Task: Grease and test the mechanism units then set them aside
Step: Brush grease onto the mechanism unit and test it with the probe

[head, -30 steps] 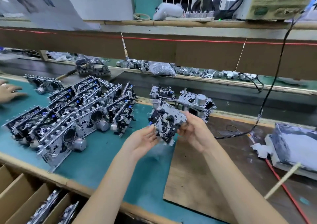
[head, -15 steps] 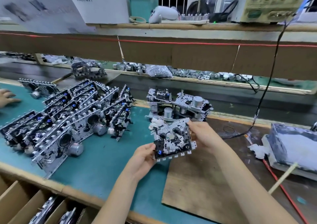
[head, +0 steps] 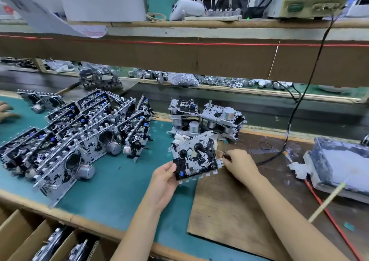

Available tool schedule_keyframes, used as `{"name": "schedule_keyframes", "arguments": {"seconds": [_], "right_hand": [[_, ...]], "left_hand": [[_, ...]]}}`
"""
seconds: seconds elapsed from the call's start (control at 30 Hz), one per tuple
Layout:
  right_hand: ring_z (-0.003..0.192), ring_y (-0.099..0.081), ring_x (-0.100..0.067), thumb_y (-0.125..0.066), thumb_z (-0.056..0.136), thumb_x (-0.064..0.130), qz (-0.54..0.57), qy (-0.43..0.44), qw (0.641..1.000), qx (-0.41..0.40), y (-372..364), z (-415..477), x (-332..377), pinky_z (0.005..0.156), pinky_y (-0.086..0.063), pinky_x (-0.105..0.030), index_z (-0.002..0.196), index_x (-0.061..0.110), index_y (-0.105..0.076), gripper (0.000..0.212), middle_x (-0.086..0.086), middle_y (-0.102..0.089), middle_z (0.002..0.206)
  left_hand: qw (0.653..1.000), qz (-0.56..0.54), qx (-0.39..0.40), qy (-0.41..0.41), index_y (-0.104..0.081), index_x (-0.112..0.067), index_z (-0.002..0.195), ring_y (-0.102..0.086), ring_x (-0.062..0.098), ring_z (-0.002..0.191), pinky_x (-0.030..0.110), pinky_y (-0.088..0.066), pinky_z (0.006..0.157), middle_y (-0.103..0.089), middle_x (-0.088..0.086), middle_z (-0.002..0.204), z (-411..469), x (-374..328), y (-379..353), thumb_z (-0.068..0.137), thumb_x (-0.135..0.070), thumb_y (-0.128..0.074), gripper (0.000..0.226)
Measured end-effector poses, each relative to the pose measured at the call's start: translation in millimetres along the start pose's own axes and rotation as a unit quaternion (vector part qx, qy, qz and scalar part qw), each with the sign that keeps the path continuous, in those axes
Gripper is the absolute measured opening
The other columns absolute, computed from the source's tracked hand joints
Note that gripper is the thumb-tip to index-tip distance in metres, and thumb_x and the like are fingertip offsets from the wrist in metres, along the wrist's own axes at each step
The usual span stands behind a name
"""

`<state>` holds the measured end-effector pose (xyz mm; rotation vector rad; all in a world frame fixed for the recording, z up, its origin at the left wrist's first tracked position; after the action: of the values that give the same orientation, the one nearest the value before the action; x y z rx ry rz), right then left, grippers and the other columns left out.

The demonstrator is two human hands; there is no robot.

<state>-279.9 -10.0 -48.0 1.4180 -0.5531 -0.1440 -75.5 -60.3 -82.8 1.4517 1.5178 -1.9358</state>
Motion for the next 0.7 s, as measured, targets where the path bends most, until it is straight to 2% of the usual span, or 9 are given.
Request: {"name": "schedule_keyframes", "arguments": {"seconds": [0.1, 0.13, 0.2, 0.27, 0.33, 0.43, 0.53, 0.7], "right_hand": [[0.094, -0.057, -0.031, -0.05, 0.092, 0.027, 0.014, 0.0, 1.0, 0.005, 2.6, -3.0, 3.7, 0.069, -0.041, -0.032, 0.1, 0.005, -0.063, 0.027, -0.014, -0.064, 0.102], [0.093, -0.057, -0.031, -0.05, 0.092, 0.025, 0.025, 0.004, 1.0, 0.013, 3.6, -3.1, 4.6, 0.07, -0.041, -0.032, 0.099, 0.004, -0.063, 0.026, -0.014, -0.063, 0.102], [0.081, -0.052, -0.028, -0.051, 0.092, 0.022, 0.077, 0.015, 0.996, 0.035, 6.3, -4.0, 6.5, 0.06, -0.037, -0.029, 0.08, 0.003, -0.058, 0.024, -0.013, -0.06, 0.083], [0.069, -0.045, -0.022, -0.054, 0.091, 0.026, 0.161, 0.017, 0.986, 0.042, 13.6, -6.5, 7.1, 0.053, -0.03, -0.024, 0.069, -0.002, -0.053, 0.036, -0.01, -0.05, 0.067], [0.061, -0.045, -0.015, -0.056, 0.09, 0.034, 0.229, 0.017, 0.973, 0.02, 24.9, -10.0, 6.1, 0.052, -0.031, -0.022, 0.073, -0.007, -0.057, 0.045, -0.008, -0.05, 0.065], [0.045, -0.036, -0.004, -0.057, 0.088, 0.042, 0.279, 0.043, 0.959, -0.004, 41.1, -18.6, 8.4, 0.049, -0.029, -0.02, 0.067, 0.002, -0.057, 0.045, 0.005, -0.043, 0.051], [0.038, -0.03, -0.003, -0.058, 0.089, 0.035, 0.335, 0.087, 0.938, -0.001, 53.2, -27.6, 14.7, 0.044, -0.024, -0.012, 0.063, 0.001, -0.057, 0.043, 0.012, -0.033, 0.037], [0.036, -0.028, -0.004, -0.06, 0.089, 0.027, 0.353, 0.11, 0.929, -0.015, 61.3, -32.6, 17.3, 0.042, -0.024, -0.01, 0.064, -0.006, -0.058, 0.042, 0.012, -0.031, 0.035]], "left_hand": [[1.0, 0.007, 0.007, -0.007, -0.064, 0.004, 0.1, -0.071, 0.019, 0.083, 0.026, -0.057, 0.069, -0.073, 0.013, 0.093, -1.6, 1.6, -3.8, 0.087, -0.007, -0.044, 0.026], [1.0, 0.007, 0.008, -0.008, -0.065, 0.003, 0.099, -0.071, 0.019, 0.083, 0.026, -0.057, 0.069, -0.073, 0.013, 0.094, -1.9, 2.2, -3.7, 0.086, -0.009, -0.046, 0.026], [1.0, 0.005, 0.008, -0.01, -0.065, 0.003, 0.101, -0.07, 0.02, 0.084, 0.027, -0.057, 0.07, -0.073, 0.013, 0.096, -2.7, 1.2, -2.8, 0.084, -0.011, -0.047, 0.028], [1.0, 0.0, 0.007, -0.014, -0.063, 0.004, 0.104, -0.07, 0.02, 0.088, 0.026, -0.057, 0.071, -0.072, 0.014, 0.099, -2.9, -0.8, -0.8, 0.082, -0.011, -0.048, 0.031], [1.0, -0.007, 0.003, -0.015, -0.063, 0.005, 0.104, -0.07, 0.021, 0.089, 0.026, -0.056, 0.072, -0.072, 0.014, 0.099, -3.1, -2.2, 1.1, 0.082, -0.011, -0.047, 0.031], [1.0, -0.008, -0.006, -0.011, -0.062, 0.006, 0.103, -0.069, 0.022, 0.087, 0.026, -0.057, 0.074, -0.072, 0.014, 0.098, -2.7, -1.2, 3.6, 0.088, -0.006, -0.044, 0.027], [1.0, -0.003, -0.01, -0.003, -0.061, 0.006, 0.105, -0.07, 0.021, 0.086, 0.026, -0.057, 0.077, -0.072, 0.013, 0.097, -2.4, 0.3, 3.1, 0.096, -0.002, -0.036, 0.028], [1.0, 0.006, -0.007, 0.007, -0.062, 0.004, 0.104, -0.07, 0.018, 0.083, 0.027, -0.056, 0.074, -0.073, 0.012, 0.094, -3.4, 0.6, 1.4, 0.096, -0.003, -0.036, 0.028]]}}
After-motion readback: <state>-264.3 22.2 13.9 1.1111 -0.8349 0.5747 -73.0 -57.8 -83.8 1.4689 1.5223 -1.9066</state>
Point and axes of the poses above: each hand's wrist, its own z-axis towards the middle knuckle, its own y-axis out of the back of the hand, x = y × z, the point moved 6 cm from there along z, towards the middle knuckle
